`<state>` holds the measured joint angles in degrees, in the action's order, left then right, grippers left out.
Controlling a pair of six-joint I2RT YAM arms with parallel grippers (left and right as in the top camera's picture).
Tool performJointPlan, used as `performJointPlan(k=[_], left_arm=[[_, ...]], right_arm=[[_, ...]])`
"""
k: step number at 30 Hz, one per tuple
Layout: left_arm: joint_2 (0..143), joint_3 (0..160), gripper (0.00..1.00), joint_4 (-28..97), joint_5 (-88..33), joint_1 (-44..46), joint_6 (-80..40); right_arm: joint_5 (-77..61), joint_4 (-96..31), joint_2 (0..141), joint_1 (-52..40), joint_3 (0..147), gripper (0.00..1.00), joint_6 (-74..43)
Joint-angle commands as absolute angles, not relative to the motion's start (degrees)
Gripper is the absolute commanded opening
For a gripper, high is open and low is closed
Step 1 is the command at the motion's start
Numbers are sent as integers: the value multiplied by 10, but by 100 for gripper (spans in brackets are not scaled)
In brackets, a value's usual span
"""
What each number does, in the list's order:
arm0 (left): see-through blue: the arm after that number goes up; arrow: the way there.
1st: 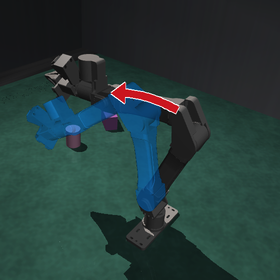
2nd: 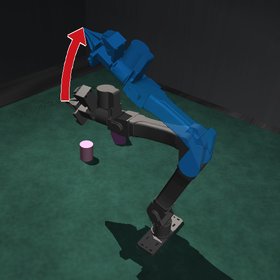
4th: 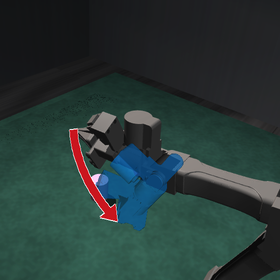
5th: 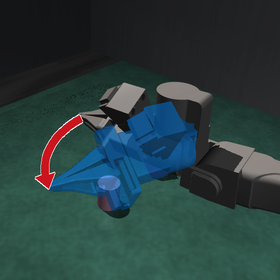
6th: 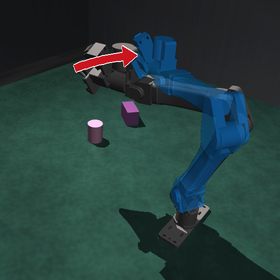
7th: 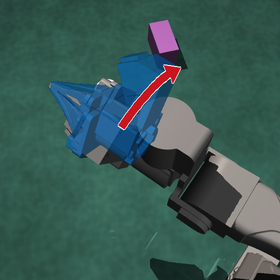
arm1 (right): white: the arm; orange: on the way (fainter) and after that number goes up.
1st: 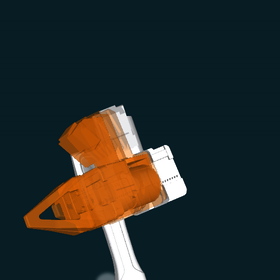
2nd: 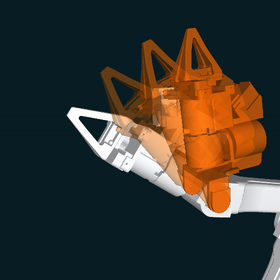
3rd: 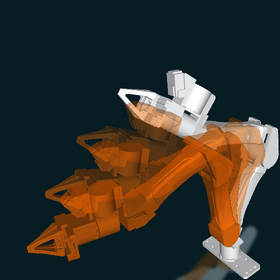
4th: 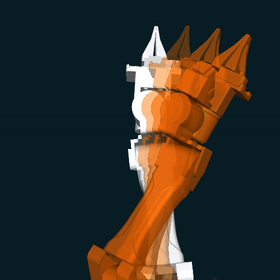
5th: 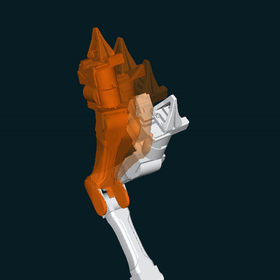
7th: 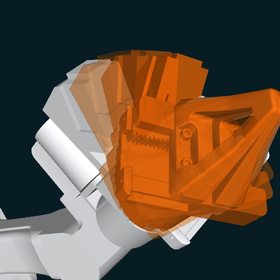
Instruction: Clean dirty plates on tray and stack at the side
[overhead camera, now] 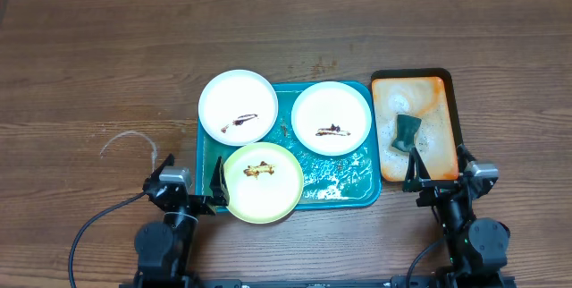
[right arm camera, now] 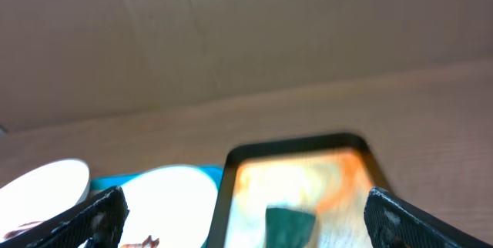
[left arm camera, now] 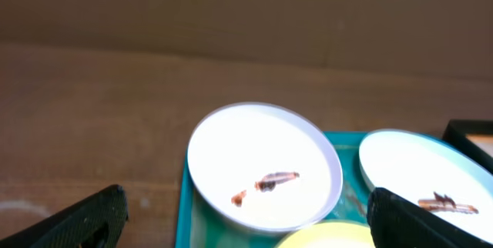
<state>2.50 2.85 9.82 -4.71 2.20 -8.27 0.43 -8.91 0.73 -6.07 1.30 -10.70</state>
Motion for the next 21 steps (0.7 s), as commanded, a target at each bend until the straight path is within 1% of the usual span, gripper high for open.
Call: performJointPlan(k=[1, 7, 9, 10, 13, 18, 21], left_arm=[[56, 87, 100, 171, -71, 19, -104], [176, 229, 100, 311, -72, 19, -98], [211, 267, 100, 347, -75, 19, -98], [254, 314, 100, 393, -76, 19, -99], [330, 395, 100, 471, -90, 19, -107], [440, 506, 100, 598, -91, 19, -174], [493, 549, 100, 661, -90, 19, -185]], right_arm=[[8, -134, 4, -63, 49, 100, -176], [1, -252, 42, -63, 151, 100, -185], [-7, -270, 59, -63, 175, 100, -185], [-21, -301, 93, -63, 209, 100, -185], [-42, -342, 158, -63, 258, 100, -185], [-59, -400, 295, -63, 346, 100, -183], [-65, -448, 382, -63, 408, 100, -181]])
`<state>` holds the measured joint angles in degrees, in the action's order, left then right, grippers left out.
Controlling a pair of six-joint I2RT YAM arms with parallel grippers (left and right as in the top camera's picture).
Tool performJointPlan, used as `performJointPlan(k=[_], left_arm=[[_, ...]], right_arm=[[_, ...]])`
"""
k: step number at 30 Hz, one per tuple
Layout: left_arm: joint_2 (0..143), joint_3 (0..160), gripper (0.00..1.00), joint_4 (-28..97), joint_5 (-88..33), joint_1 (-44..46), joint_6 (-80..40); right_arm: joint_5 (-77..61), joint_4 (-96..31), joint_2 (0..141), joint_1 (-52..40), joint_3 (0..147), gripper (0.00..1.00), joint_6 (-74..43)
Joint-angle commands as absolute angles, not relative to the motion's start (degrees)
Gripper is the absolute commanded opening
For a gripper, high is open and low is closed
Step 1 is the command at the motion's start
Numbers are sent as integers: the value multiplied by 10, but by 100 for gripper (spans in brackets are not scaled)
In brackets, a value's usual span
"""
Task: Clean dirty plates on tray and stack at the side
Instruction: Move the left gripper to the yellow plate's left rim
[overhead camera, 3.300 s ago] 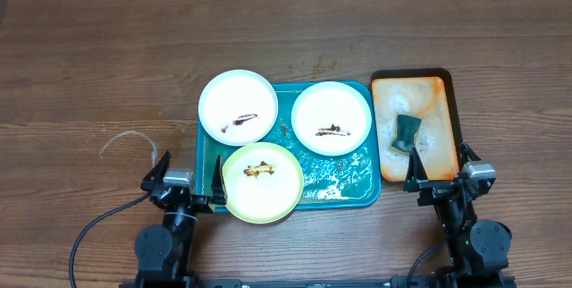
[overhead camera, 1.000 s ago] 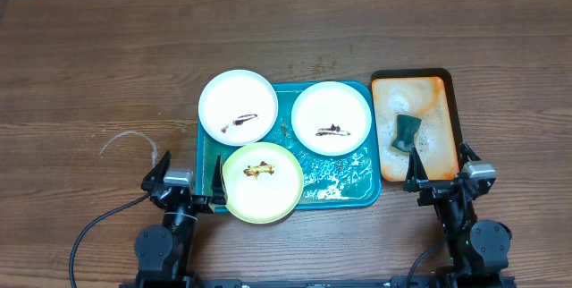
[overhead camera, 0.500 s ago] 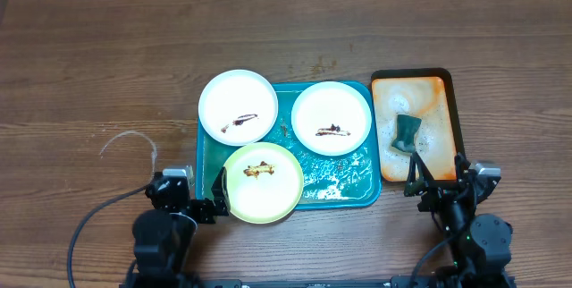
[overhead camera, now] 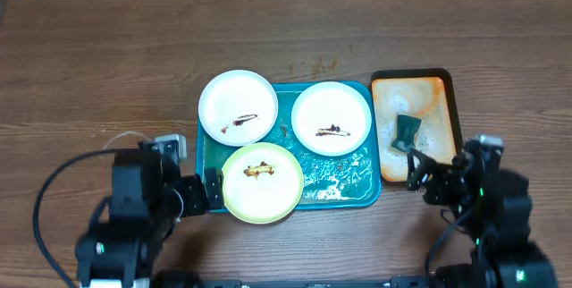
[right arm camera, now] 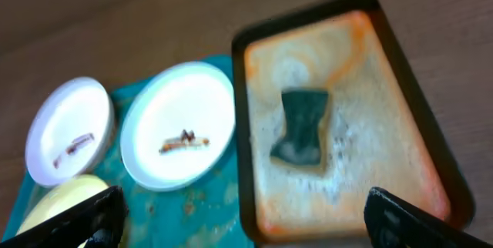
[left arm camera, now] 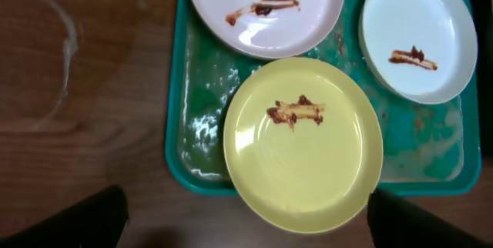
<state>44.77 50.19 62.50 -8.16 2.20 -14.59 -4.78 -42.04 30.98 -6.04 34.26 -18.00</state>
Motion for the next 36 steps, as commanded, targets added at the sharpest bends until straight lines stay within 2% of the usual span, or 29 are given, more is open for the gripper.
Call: performJointPlan(k=[1, 8, 11, 13, 28, 36], left_arm=[[508, 555, 100, 669, -90, 19, -185], [582, 555, 100, 669, -126, 19, -185], [616, 552, 97, 673, -163, 19, -190], [644, 546, 91, 680, -186, 20, -208], [835, 517, 77, 675, -185, 24, -245], [920, 517, 72, 637, -174, 67, -245]], right_arm=[[-65, -465, 411, -63, 430, 100, -180], [-66, -502, 550, -63, 512, 100, -148], [-65, -502, 574, -63, 512, 100, -148], [-65, -503, 586, -63, 512, 100, -148], [-65, -503, 595, -63, 512, 100, -148], [-65, -503, 595, -63, 512, 100, -148]])
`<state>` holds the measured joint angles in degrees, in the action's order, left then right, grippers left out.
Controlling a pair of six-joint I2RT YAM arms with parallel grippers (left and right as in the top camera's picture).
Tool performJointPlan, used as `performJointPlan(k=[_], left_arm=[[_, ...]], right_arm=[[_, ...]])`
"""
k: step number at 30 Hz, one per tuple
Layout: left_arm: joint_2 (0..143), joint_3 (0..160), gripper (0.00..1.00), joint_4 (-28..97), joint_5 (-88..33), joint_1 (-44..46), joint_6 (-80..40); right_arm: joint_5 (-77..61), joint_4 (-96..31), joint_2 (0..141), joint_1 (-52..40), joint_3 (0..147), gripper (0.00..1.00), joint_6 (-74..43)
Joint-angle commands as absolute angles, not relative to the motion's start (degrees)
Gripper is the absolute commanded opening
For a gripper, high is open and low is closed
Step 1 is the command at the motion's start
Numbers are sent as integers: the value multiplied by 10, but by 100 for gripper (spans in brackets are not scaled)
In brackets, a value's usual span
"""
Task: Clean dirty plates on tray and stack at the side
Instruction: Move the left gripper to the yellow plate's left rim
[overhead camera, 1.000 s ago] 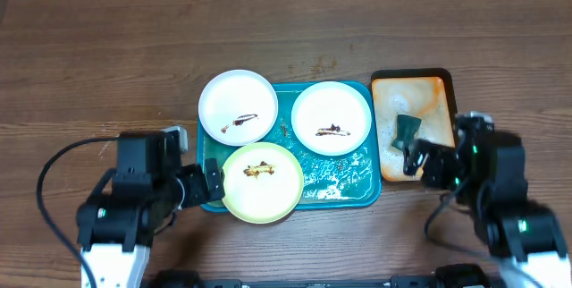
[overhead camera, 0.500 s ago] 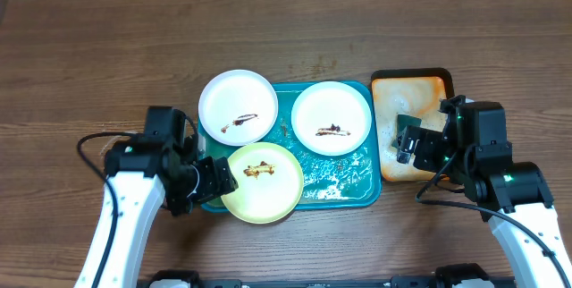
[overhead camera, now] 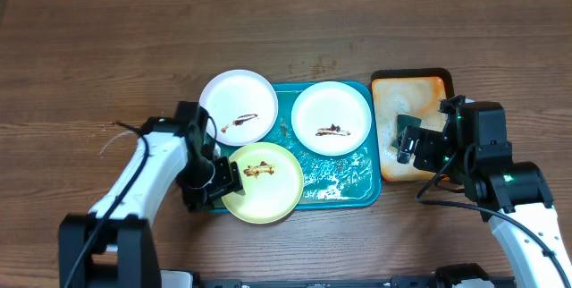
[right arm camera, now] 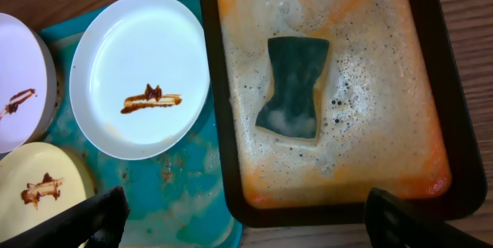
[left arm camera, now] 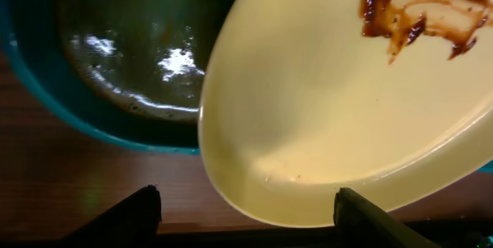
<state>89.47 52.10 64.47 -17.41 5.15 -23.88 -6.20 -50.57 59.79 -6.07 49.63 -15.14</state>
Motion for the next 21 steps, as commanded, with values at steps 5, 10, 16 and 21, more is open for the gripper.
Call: performJointPlan(k=[5, 10, 16, 21], left_arm=[[953, 517, 62, 621, -174, 83, -247], [956, 517, 42, 599, -174, 84, -247], [956, 517, 33, 581, -164, 83, -247], [956, 517, 29, 580, -110, 83, -247]], right_arm=[[-65, -503, 595, -63, 512, 99, -148], [-65, -503, 595, -63, 512, 99, -148], [-65, -503, 595, -63, 512, 99, -148], [-65, -503, 595, -63, 512, 99, -148]])
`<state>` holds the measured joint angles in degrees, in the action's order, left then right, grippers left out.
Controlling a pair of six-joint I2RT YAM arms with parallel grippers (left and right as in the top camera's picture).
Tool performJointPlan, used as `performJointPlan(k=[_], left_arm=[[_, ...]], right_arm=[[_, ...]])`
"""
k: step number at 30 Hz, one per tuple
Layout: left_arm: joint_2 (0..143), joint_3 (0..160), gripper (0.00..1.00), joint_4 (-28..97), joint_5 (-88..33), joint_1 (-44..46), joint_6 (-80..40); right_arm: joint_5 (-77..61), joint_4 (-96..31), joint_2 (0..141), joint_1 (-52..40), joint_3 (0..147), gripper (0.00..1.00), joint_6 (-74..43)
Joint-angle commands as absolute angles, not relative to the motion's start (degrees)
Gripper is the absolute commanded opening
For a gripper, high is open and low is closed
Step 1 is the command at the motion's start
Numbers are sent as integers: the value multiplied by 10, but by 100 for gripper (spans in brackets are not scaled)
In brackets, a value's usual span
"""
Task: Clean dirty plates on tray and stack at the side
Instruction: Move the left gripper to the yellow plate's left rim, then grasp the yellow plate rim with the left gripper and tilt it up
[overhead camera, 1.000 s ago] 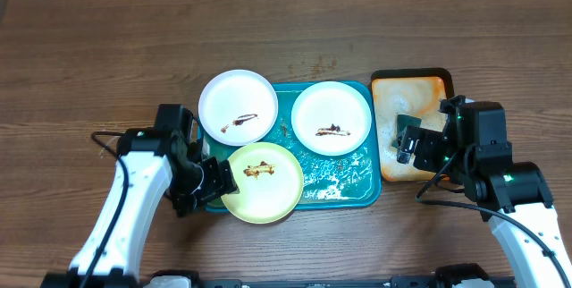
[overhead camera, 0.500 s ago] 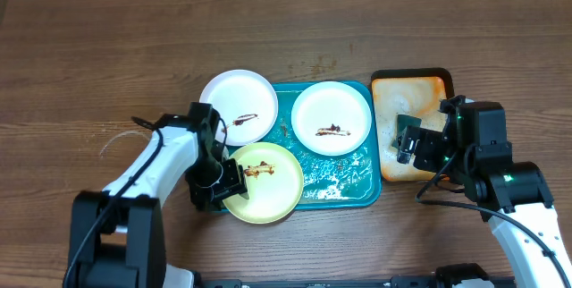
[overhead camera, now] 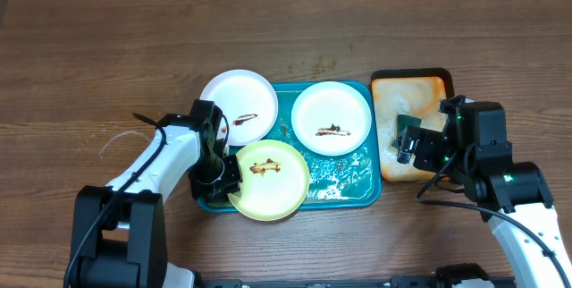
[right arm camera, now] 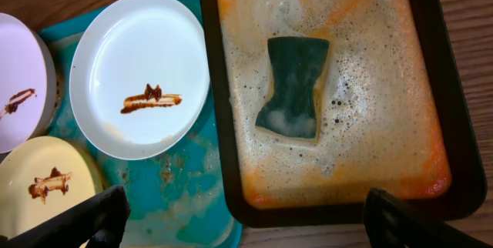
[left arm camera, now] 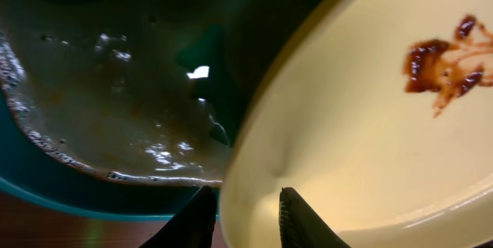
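Note:
A yellow plate (overhead camera: 268, 191) smeared with brown sauce lies over the front left of the teal tray (overhead camera: 344, 197). My left gripper (overhead camera: 223, 177) is shut on its left rim, which passes between the two fingertips in the left wrist view, where the gripper (left arm camera: 246, 196) is low in the frame. Two white plates, one (overhead camera: 238, 105) at the tray's back left and one (overhead camera: 332, 118) at the back middle, each carry a sauce streak. My right gripper (right arm camera: 250, 221) hangs open above the near edge of the black pan (right arm camera: 443, 117), short of the green sponge (right arm camera: 293, 86).
The black pan (overhead camera: 450, 80) holds orange foamy water with the sponge (overhead camera: 408, 133) in it, and it stands just right of the tray. The tray floor (left arm camera: 92, 109) is wet and soiled. A faint white ring mark (overhead camera: 125, 140) shows on the wood at the left.
My left gripper's fingers stood wide apart at the yellow plate's rim; now they are shut on it. The plate sits slightly further right. The right arm has not moved.
Both arms sat low at the table's front edge with open grippers. Then both were raised, looking down on the tray and the pan. Later the left gripper was open at the yellow plate's rim and the right over the sponge pan. Now the left grips the plate.

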<state>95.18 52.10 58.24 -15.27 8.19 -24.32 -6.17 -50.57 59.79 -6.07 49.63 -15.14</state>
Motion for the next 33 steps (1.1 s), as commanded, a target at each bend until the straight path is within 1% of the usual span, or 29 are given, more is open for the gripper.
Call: performJointPlan(k=[1, 2, 3, 4, 12, 14, 22, 31, 33], left_arm=[[956, 517, 29, 577, -109, 83, -247], [956, 517, 27, 573, -109, 83, -247], [956, 517, 16, 566, -109, 83, -247], [956, 517, 12, 563, -110, 83, -247], [956, 517, 10, 549, -110, 86, -247], [956, 517, 4, 540, -109, 86, -243], [956, 517, 4, 494, -110, 87, -209], [956, 517, 4, 496, -121, 87, -118], [956, 517, 6, 496, -121, 87, -115]], right_arm=[[-65, -502, 595, -63, 512, 99, -148], [-65, -502, 595, -63, 512, 99, -148], [-65, -502, 595, -63, 512, 99, -148], [-65, -503, 595, -63, 512, 99, -148], [-65, -502, 595, -63, 512, 99, -148], [-65, -502, 595, -63, 512, 99, -148], [-50, -494, 595, -63, 512, 99, -148], [-50, -492, 595, -63, 512, 99, -148], [-50, -492, 595, -63, 512, 99, -148]])
